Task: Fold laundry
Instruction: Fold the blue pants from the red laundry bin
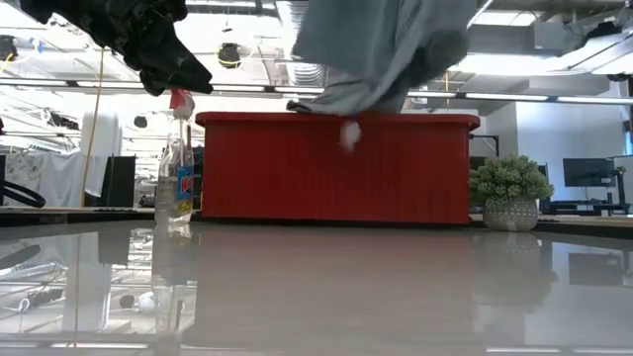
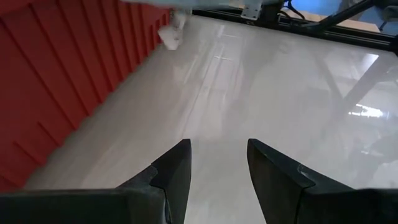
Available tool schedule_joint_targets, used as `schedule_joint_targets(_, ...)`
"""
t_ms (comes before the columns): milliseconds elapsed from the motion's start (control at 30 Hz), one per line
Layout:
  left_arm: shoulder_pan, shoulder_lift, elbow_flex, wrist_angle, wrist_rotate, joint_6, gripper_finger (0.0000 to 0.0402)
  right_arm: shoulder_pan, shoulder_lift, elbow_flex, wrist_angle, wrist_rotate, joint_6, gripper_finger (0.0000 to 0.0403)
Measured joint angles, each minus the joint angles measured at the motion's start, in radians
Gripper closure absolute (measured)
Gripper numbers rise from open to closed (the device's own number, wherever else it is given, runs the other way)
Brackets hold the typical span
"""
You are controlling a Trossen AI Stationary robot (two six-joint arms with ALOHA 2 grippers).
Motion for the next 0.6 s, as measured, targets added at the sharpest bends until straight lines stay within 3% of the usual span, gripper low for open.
schedule_joint_targets(133,0.0,0.0,0.0,0.0,0.0,-0.02,0.0257,0.136,-0.019,0.0,-0.454,0.071,-0.291,0.037)
schedule_joint_targets(233,0.0,0.0,0.0,0.0,0.0,-0.031,0.0257,0.271,-0.021,-0.001,-0.658,0.198,-0.388,0.0372)
schedule_joint_targets(400,0.0,0.0,0.0,-0.001,-0.007,-0.032,0.0257,0.553,-0.01,-0.002,-0.676,0.387,-0.401,0.0372)
schedule_joint_targets(600,0.0,0.0,0.0,0.0,-0.045,-0.022,0.0257,0.952,-0.007,-0.002,-0.61,0.797,-0.582,0.0373)
